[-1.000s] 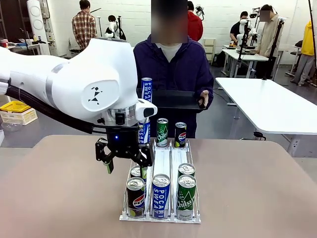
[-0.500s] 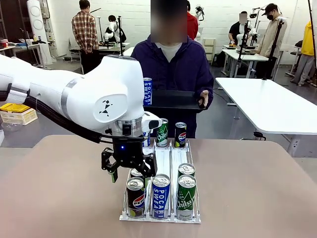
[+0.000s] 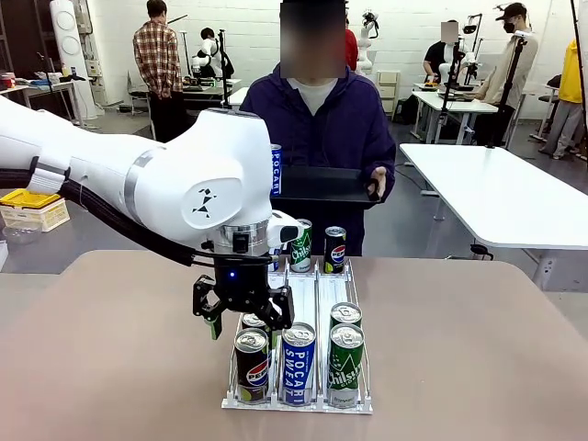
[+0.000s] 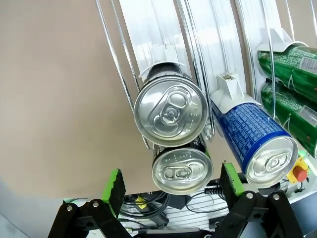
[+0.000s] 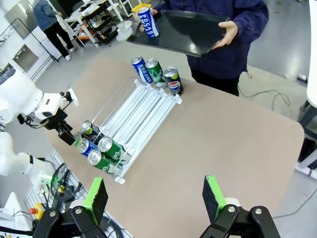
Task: Retrieve and hand over the desired beverage to the person.
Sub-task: Pick up another can of the same type that the person held from the Automatic Can Dispenser.
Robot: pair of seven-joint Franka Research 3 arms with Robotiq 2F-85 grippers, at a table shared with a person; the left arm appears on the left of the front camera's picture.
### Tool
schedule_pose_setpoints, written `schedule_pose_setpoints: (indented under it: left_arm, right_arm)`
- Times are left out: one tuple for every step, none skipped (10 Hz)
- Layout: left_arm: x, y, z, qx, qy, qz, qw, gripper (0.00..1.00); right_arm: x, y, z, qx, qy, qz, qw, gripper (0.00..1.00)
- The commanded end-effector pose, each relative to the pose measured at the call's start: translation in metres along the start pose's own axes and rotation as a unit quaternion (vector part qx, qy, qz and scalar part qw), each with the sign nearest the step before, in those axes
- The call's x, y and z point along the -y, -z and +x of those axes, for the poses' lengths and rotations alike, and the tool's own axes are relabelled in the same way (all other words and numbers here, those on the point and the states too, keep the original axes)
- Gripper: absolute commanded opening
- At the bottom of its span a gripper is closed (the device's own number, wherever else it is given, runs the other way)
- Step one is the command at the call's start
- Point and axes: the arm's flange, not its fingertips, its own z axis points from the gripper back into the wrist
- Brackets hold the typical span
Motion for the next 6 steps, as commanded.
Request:
schedule_pose_setpoints:
  left_arm:
    - [0.0088,0.0041,0.0060,0.017,-0.017,0.015,1.000,1.00]
    - [0.0090,0.0053,0.0076,0.016,-0.021,0.019,0.999,1.00]
    - [0.0097,0.0059,0.0083,0.016,-0.026,0.018,0.999,1.00]
    - [0.0104,0.0072,0.0090,0.015,-0.031,0.018,0.999,1.00]
    - [0.0107,0.0084,0.0093,0.012,-0.033,0.018,0.999,1.00]
    - [0.0107,0.0090,0.0100,0.009,-0.038,0.018,0.999,1.00]
  right_arm:
    - [0.0023,0.0008,0.0018,0.011,-0.006,0.017,1.000,1.00]
    - [0.0023,0.0008,0.0018,0.011,-0.006,0.017,1.000,1.00]
    - [0.0023,0.0008,0.0018,0.011,-0.006,0.017,1.000,1.00]
    - [0.0023,0.0008,0.0018,0.011,-0.006,0.017,1.000,1.00]
    - [0.0023,0.0008,0.0018,0.011,-0.006,0.017,1.000,1.00]
    - [0.0023,0.0008,0.0018,0.011,-0.006,0.017,1.000,1.00]
